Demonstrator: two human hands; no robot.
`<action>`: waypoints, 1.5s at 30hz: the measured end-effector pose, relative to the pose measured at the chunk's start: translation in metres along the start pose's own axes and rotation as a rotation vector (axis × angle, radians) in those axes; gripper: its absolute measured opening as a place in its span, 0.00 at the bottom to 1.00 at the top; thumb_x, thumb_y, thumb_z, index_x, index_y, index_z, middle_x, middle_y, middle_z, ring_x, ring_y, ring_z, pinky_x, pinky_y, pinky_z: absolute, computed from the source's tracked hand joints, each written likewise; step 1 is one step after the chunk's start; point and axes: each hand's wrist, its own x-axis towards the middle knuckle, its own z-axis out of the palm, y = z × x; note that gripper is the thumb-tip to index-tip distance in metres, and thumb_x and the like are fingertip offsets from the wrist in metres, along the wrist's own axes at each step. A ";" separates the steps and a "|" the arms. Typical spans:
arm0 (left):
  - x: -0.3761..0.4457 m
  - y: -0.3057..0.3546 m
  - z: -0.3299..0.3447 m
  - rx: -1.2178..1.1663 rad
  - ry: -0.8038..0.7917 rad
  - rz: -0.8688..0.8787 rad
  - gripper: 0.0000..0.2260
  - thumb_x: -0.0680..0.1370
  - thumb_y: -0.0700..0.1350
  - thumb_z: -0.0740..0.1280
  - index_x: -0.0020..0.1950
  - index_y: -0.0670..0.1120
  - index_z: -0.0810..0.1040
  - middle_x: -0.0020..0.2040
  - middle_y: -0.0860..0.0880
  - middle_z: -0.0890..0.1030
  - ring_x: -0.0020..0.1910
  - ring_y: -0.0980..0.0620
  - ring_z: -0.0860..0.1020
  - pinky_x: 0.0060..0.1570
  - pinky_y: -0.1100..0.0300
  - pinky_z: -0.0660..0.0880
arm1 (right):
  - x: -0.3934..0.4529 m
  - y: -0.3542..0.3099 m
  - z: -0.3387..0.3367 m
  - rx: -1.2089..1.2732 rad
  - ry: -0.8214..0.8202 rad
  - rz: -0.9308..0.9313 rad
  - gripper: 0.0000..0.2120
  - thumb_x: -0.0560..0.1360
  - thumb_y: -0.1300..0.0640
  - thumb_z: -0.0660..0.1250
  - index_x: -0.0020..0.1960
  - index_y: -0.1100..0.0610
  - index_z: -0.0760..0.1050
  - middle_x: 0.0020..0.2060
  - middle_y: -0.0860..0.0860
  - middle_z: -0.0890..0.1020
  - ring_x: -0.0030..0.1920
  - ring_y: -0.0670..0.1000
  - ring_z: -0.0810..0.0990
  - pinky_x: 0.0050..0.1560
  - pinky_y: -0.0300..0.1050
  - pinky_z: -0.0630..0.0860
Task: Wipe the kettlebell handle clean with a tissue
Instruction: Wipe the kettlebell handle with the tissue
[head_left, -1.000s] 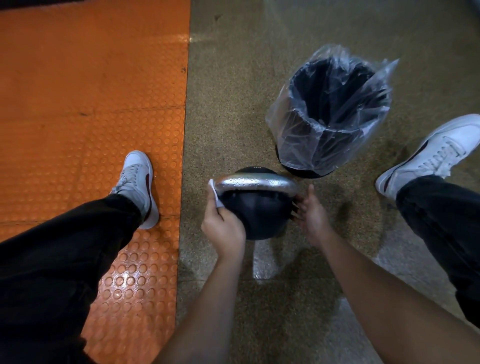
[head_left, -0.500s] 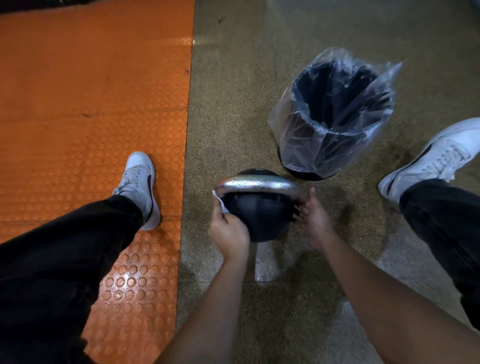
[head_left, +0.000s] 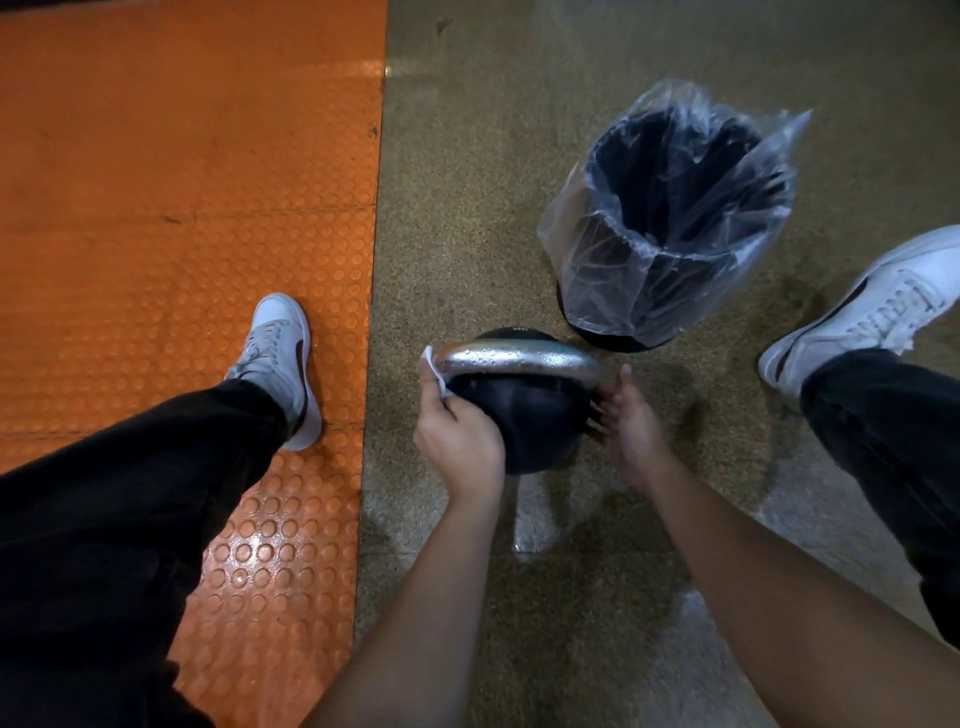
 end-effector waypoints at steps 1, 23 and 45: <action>-0.005 -0.002 -0.001 -0.005 -0.012 0.027 0.25 0.80 0.36 0.58 0.76 0.52 0.70 0.68 0.45 0.79 0.66 0.46 0.76 0.68 0.60 0.68 | 0.002 0.001 -0.001 -0.005 -0.002 0.002 0.33 0.82 0.34 0.49 0.72 0.57 0.72 0.63 0.53 0.80 0.65 0.54 0.76 0.63 0.50 0.72; -0.015 0.010 0.012 -0.060 0.040 -0.081 0.23 0.82 0.38 0.57 0.77 0.51 0.68 0.66 0.42 0.80 0.64 0.42 0.77 0.65 0.60 0.69 | -0.003 0.002 0.003 -0.050 0.058 -0.028 0.20 0.83 0.39 0.53 0.53 0.47 0.80 0.55 0.48 0.83 0.58 0.50 0.80 0.61 0.48 0.74; -0.005 -0.002 0.008 -0.517 0.108 -0.307 0.20 0.76 0.37 0.59 0.64 0.47 0.82 0.56 0.52 0.85 0.57 0.53 0.82 0.61 0.54 0.78 | -0.010 0.002 0.008 0.015 0.079 -0.020 0.15 0.84 0.46 0.57 0.57 0.51 0.79 0.58 0.51 0.83 0.57 0.50 0.81 0.53 0.45 0.76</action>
